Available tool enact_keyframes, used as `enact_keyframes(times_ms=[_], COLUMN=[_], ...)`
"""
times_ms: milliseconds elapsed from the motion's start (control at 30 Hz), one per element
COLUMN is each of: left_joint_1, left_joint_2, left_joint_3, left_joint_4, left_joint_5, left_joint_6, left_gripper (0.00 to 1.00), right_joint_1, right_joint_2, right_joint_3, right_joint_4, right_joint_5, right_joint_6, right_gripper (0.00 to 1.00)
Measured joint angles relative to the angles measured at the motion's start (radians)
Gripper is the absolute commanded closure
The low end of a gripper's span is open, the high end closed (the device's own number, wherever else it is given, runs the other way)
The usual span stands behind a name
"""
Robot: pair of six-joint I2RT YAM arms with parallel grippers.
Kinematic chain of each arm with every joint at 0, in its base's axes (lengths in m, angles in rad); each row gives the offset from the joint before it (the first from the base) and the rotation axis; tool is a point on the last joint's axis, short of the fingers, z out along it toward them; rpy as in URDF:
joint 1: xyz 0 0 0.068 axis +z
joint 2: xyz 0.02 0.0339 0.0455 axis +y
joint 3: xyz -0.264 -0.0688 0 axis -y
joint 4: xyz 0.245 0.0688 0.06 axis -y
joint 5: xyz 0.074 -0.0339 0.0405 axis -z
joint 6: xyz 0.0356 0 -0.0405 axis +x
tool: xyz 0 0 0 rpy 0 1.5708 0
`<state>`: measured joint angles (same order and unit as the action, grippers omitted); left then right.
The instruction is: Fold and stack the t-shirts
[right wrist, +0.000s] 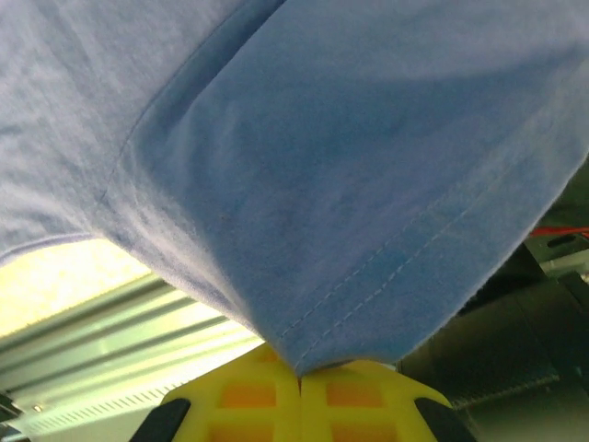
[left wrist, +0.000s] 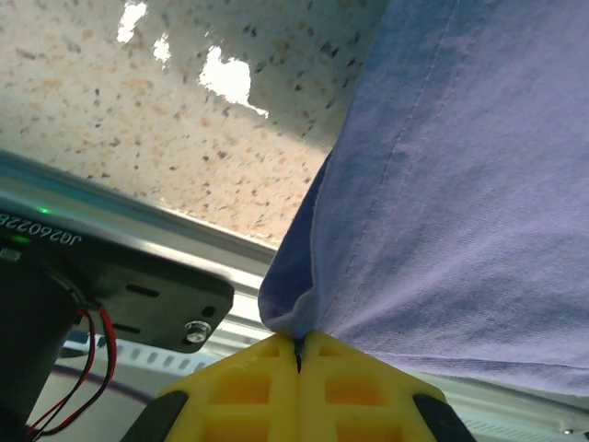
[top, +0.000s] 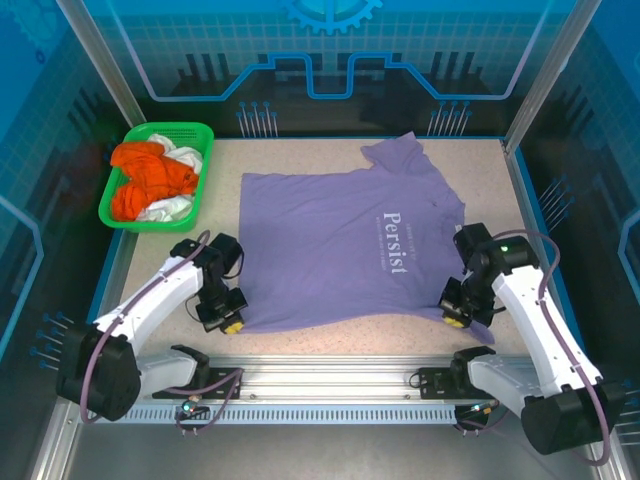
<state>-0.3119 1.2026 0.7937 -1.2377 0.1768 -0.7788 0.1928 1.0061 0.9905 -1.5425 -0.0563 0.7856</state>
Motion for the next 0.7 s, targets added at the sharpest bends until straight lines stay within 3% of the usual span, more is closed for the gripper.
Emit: enact_keyframes(times_ms=[333, 700], left_joint_1=[0.002, 0.092], left_joint_2=[0.155, 0.404], left_joint_3=[0.121, 0.461], left_joint_4=[0.001, -0.003], left_joint_5=[-0.025, -0.096], left_joint_6=[0.03, 0.127], left_gripper=[1.0, 1.0], right_joint_1=[0.077, 0.082], right_joint_2=[0.096, 0.55], right_joint_3=[0.023, 0.434], right_joint_4=[0.028, 0.134], right_joint_5=[0.029, 0.22], right_joint_6=[0.063, -0.092], right_gripper=[1.0, 1.0])
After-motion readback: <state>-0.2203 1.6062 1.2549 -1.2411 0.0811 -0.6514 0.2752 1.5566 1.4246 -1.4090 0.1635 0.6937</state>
